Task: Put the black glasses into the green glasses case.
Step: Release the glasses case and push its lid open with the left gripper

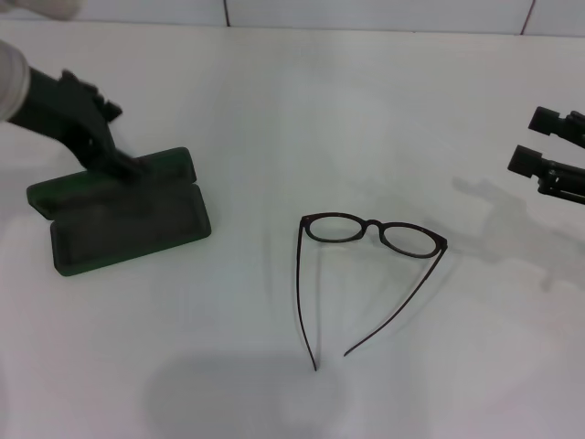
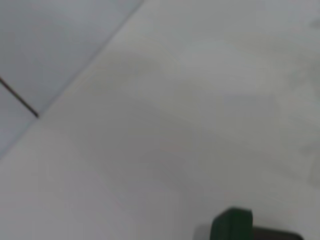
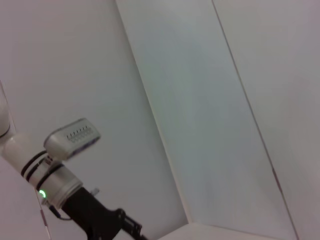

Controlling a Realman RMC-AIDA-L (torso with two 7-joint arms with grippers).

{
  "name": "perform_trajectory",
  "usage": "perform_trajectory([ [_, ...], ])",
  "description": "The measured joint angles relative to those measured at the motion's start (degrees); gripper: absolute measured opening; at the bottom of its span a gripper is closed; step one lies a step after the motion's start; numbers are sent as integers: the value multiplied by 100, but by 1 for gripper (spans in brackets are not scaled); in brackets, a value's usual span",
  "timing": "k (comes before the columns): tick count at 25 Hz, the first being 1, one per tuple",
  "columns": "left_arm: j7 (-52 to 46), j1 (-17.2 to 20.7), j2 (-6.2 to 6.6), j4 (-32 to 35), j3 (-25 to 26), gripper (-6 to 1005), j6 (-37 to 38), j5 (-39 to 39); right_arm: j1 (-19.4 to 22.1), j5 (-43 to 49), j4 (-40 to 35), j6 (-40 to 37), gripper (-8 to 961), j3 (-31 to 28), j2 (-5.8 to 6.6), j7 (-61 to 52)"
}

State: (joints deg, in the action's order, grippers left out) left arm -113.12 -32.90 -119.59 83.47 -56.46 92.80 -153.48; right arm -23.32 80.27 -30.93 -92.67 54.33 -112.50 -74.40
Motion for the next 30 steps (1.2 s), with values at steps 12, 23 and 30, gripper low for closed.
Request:
perform_trajectory([
  [12,-91,-203,23,-869,-155,841,-182,-701,-87,-6,13,74,865,-4,-10,175],
  [23,-267,-444,2,-1040,-216,811,-321,-860,-56,-21,143,191,861,-138,-10,277],
  [30,-293,-461,6,-1101,-324,570,-465,-876,-31,-26,215,147,858,-221,-22,294],
])
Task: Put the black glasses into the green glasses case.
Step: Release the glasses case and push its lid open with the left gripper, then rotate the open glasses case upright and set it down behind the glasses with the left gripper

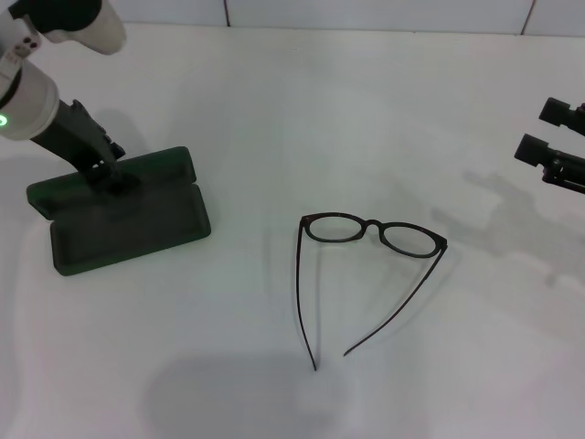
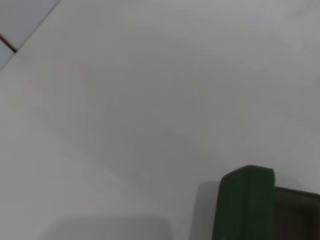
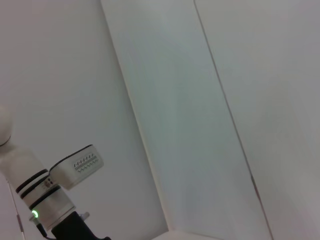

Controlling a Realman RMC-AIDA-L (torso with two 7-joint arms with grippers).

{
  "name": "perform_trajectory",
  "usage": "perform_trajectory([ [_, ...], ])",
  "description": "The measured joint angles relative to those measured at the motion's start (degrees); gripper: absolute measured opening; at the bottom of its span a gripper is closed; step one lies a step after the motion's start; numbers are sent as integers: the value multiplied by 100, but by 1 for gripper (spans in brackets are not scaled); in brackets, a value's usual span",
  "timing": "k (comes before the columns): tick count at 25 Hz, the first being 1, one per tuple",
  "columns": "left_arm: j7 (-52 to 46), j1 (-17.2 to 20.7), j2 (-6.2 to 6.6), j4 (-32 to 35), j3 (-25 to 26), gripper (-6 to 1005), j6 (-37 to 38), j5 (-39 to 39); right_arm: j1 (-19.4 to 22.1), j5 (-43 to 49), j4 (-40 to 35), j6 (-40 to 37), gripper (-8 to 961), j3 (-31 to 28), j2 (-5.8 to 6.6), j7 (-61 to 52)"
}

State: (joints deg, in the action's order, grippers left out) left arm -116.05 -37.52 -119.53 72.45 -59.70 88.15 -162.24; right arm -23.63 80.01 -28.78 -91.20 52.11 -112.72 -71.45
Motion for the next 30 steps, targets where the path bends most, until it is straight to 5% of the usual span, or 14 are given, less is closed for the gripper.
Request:
perform_trajectory([
  [5,-5,-1,9,-4,-27,359,44,-3,16,-3,7,-5,856,-8,-12,0],
  [16,6,-2,18,51,-120,205,205,-12,24,-4,5,-43,852,-17,-13,0],
  [23,-24,57,-7,691,-231,217,204,9,89,1,4,-168,849,-123,10,35],
  [30,-210,-199,-20,1070,-1076,229,127,97,578,38,-4,-1066,847,-1165,147,75],
])
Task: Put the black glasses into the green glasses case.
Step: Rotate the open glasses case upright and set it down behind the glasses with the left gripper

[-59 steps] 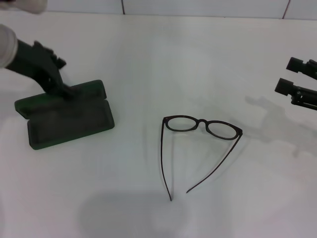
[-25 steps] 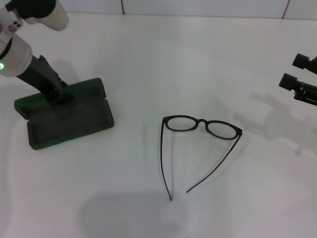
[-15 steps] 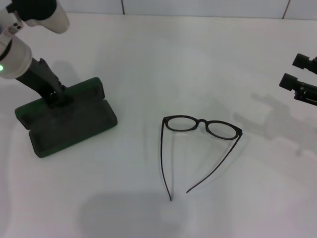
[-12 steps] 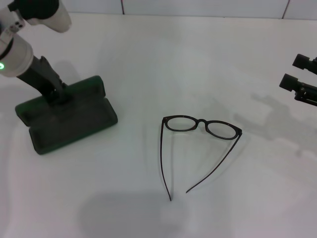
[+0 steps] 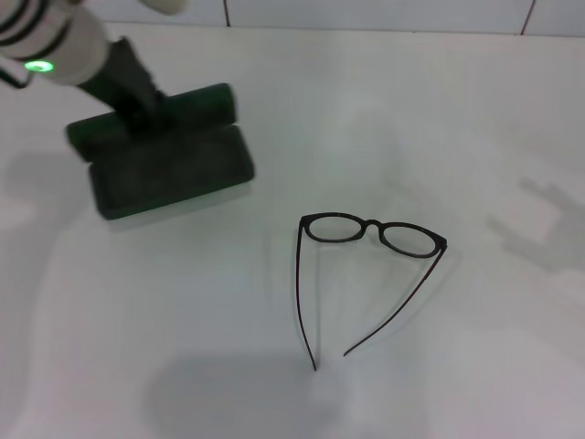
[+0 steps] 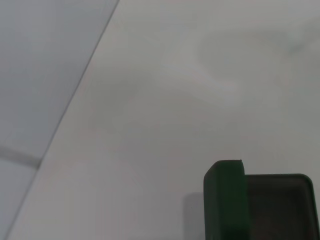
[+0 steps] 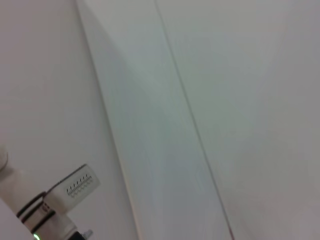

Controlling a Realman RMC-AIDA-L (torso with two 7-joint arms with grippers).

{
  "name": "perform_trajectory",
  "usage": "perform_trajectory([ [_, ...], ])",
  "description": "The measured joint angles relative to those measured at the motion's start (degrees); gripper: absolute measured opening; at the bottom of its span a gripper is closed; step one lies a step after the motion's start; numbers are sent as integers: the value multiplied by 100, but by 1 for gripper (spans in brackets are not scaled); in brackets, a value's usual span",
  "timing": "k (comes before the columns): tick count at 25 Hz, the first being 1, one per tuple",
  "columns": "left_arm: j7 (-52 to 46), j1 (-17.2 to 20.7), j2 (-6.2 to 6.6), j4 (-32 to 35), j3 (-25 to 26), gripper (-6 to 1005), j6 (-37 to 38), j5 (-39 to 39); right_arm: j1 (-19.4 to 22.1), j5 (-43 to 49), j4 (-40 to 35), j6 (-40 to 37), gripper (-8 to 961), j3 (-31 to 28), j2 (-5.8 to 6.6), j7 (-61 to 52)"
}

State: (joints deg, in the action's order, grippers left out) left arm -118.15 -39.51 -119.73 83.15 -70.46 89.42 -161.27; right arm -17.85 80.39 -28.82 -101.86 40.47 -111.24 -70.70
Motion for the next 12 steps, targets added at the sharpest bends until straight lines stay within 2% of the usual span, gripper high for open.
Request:
perform_trajectory([
  [5,-194,-359,-5,-137,-816,238,-330,263,348,4,26,-387,845,-416,0,90],
  [12,-275,-1166,-15,-1192,-1171,250,-959,651,605,11,192,-514,842,-474,-49,258],
])
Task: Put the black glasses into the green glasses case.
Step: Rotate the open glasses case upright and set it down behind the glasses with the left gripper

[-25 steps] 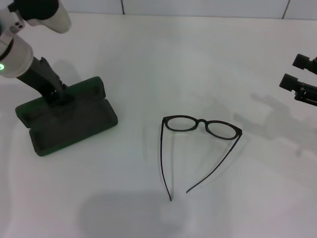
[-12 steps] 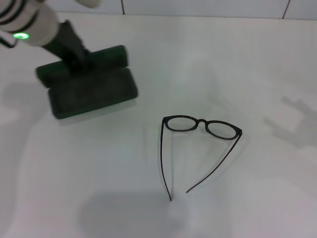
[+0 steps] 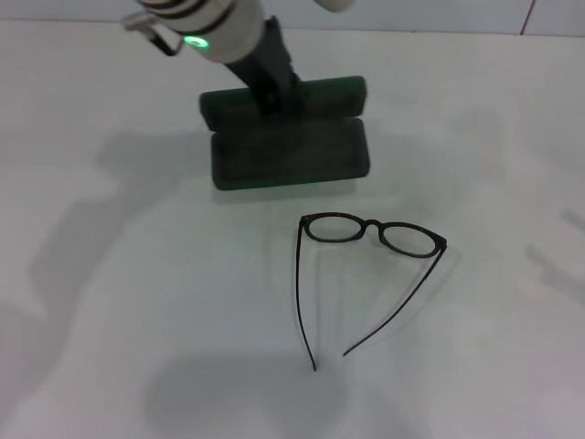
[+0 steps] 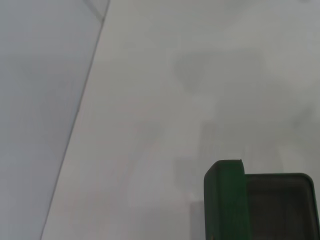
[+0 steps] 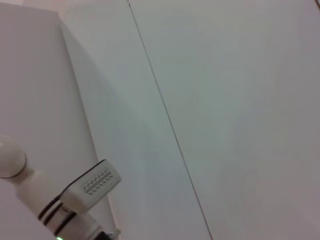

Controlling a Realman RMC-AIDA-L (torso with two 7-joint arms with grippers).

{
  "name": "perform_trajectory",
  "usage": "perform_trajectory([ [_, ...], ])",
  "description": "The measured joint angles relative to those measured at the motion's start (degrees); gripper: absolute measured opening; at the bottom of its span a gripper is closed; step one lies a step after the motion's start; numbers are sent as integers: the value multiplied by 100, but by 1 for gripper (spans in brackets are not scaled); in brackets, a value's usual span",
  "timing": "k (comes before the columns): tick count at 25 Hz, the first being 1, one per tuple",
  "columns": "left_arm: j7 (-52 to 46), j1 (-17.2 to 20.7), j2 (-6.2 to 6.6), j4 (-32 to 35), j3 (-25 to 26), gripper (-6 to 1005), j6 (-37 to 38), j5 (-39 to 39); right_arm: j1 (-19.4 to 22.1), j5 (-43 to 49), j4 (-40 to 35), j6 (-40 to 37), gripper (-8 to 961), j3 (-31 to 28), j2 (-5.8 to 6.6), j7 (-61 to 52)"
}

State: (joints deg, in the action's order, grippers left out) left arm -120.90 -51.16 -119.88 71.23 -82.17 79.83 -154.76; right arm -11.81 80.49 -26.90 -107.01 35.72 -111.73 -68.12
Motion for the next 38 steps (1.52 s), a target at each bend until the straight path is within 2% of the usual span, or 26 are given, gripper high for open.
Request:
perform_trajectory([
  [5,-8,-355,-30,-717,-469,259,-487,236,31,2,121,-37,840,-3,-3,111],
  [10,-102,-578,-47,-1166,-830,268,-791,620,31,2,159,-41,838,-2,-1,167],
  [16,-451,-605,-53,-1216,-1303,278,-1174,664,21,2,160,-41,836,10,1,177],
  [38,-664,-615,-69,-1565,-1813,316,-1625,859,30,1,171,-40,828,58,-3,183],
])
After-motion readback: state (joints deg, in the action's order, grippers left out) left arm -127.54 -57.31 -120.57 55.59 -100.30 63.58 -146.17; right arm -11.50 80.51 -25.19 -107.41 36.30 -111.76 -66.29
